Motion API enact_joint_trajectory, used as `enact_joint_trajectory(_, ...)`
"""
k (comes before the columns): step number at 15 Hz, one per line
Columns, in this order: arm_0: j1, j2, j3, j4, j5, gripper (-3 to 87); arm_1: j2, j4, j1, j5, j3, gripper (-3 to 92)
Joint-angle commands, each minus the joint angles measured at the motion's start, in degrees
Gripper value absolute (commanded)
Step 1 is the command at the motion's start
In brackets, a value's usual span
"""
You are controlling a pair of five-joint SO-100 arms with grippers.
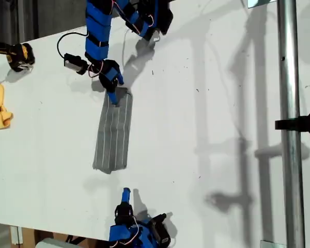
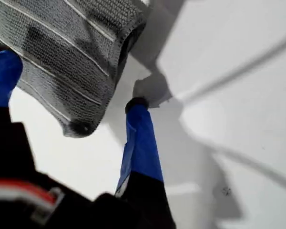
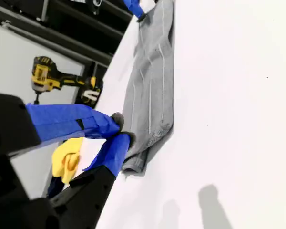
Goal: Grasp corners of a towel and fold twice.
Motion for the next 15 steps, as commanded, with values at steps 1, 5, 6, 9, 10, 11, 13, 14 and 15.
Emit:
enact_joint_trajectory(1,-0.53,0.44,-1.32,0.79,-0.88,3.3,-3.08,-1.23,0.0,-0.7,-6.77,42.3)
enact_joint_trajectory(5,-0.7,0.44,-1.14,1.32,-0.88,3.3,-11.69,-2.11,-2.9,-0.79,-16.08,33.9)
enact_joint_trajectory(6,-0.7,0.44,-1.05,1.41,-0.88,3.3,-13.18,-2.29,-3.43,-0.79,-17.84,27.4)
enact_joint_trajectory(9,-0.7,0.44,-0.97,1.67,-1.05,3.4,-13.27,-0.97,-3.87,0.18,-18.37,-0.1)
enact_joint_trajectory(10,-0.7,0.44,-0.97,1.67,-1.05,3.4,-11.69,0.44,-3.96,-0.18,-17.67,-0.1)
enact_joint_trajectory(11,-0.7,0.44,-0.88,1.67,-0.97,3.4,-9.14,2.72,-4.04,-0.35,-16.87,-0.2)
enact_joint_trajectory(13,-0.7,0.44,-0.79,1.67,-0.88,3.5,-0.35,7.56,-4.39,-1.41,-13.97,-0.2)
enact_joint_trajectory(14,-0.7,0.44,-0.79,1.58,-0.88,3.5,5.89,9.76,-4.48,-1.67,-11.07,-0.2)
enact_joint_trajectory(15,-0.7,0.44,-0.7,1.58,-0.79,3.5,12.48,13.27,-4.31,-1.67,-8.26,-0.2)
